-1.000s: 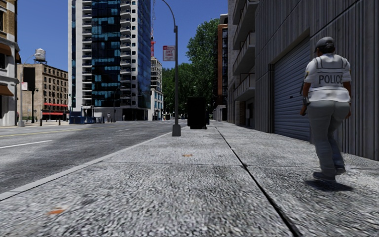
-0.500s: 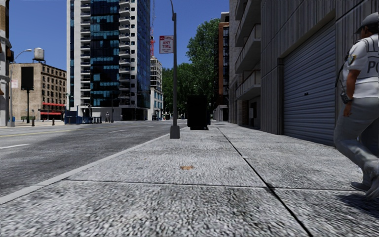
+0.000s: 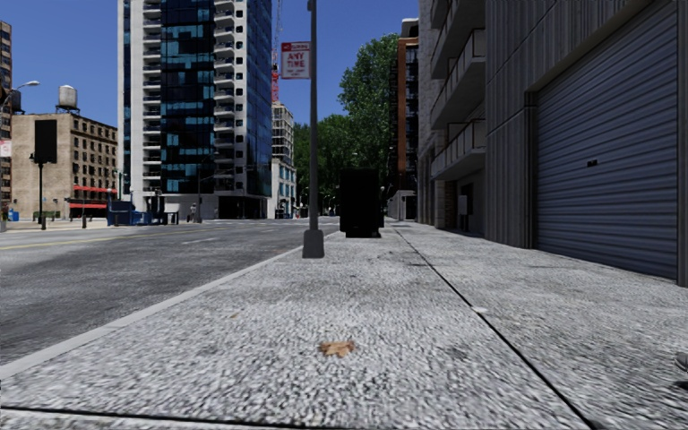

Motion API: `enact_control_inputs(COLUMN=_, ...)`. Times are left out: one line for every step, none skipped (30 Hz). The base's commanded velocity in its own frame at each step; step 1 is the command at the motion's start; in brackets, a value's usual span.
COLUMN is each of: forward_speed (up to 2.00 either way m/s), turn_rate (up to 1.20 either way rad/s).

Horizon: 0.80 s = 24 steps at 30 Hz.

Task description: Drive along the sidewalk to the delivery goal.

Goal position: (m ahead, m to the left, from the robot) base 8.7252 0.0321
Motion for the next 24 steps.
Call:
enact_control_inputs(forward_speed=2.0, turn_rate=0.0)
enact_control_inputs(forward_speed=2.0, turn_rate=0.0)
enact_control_inputs(forward_speed=2.0, turn_rate=0.0)
enact_control_inputs(forward_speed=2.0, turn_rate=0.0)
enact_control_inputs(forward_speed=2.0, turn_rate=0.0)
enact_control_inputs(forward_speed=2.0, turn_rate=0.0)
enact_control_inputs(forward_speed=2.0, turn_rate=0.0)
enact_control_inputs(forward_speed=2.0, turn_rate=0.0)
enact_control_inputs(forward_speed=2.0, turn_rate=0.0)
enact_control_inputs(forward_speed=2.0, turn_rate=0.0)
enact_control_inputs(forward_speed=2.0, turn_rate=0.0)
enact_control_inputs(forward_speed=2.0, turn_rate=0.0)
enact_control_inputs(forward_speed=2.0, turn_rate=0.0)
enact_control_inputs(forward_speed=2.0, turn_rate=0.0)
enact_control_inputs(forward_speed=2.0, turn_rate=0.0)
enact_control_inputs(forward_speed=2.0, turn_rate=0.0)
enact_control_inputs(forward_speed=2.0, turn_rate=0.0)
enact_control_inputs(forward_speed=2.0, turn_rate=0.0)
enact_control_inputs(forward_speed=2.0, turn_rate=0.0)
enact_control_inputs(forward_speed=2.0, turn_rate=0.0)
enact_control_inputs(forward_speed=2.0, turn_rate=0.0)
enact_control_inputs(forward_speed=2.0, turn_rate=0.0)
enact_control_inputs(forward_speed=2.0, turn_rate=0.0)
enact_control_inputs(forward_speed=2.0, turn_rate=0.0)
